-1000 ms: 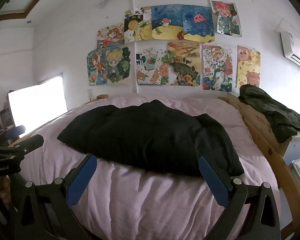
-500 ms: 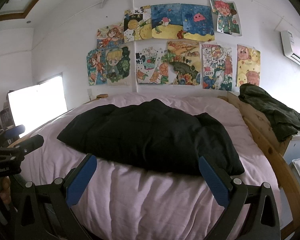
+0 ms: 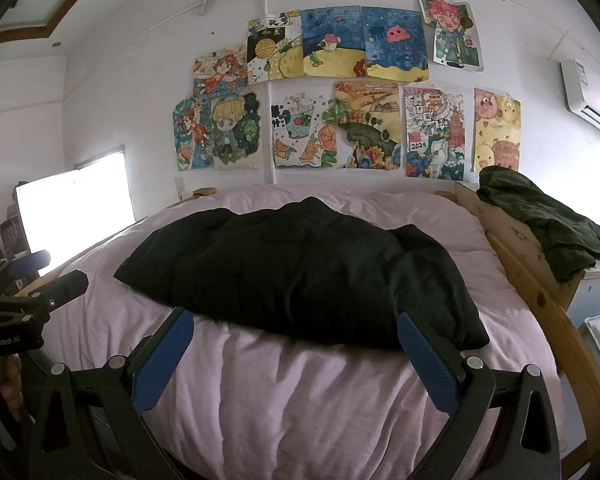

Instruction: Fold large clothes

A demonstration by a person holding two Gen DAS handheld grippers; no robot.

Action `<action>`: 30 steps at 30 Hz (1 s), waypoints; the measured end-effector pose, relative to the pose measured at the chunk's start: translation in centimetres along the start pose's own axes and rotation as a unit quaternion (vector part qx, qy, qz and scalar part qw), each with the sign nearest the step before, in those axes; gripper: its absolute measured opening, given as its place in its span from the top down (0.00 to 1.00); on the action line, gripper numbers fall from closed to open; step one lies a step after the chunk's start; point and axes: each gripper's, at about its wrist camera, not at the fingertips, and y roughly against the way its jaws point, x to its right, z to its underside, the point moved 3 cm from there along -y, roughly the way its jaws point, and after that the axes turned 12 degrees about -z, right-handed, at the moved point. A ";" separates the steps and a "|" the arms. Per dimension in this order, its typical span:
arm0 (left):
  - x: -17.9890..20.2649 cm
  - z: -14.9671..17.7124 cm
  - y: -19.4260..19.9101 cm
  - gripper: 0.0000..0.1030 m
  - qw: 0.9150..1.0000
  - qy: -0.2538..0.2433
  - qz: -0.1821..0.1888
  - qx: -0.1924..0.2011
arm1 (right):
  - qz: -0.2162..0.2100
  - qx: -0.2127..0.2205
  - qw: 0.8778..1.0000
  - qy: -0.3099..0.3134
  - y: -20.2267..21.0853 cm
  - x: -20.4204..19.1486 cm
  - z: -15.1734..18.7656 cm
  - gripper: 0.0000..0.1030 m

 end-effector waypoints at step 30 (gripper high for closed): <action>-0.6 0.1 -0.3 0.03 1.000 -0.004 0.002 0.002 | 0.000 -0.001 1.000 -0.001 0.0 -0.1 -0.2 0.00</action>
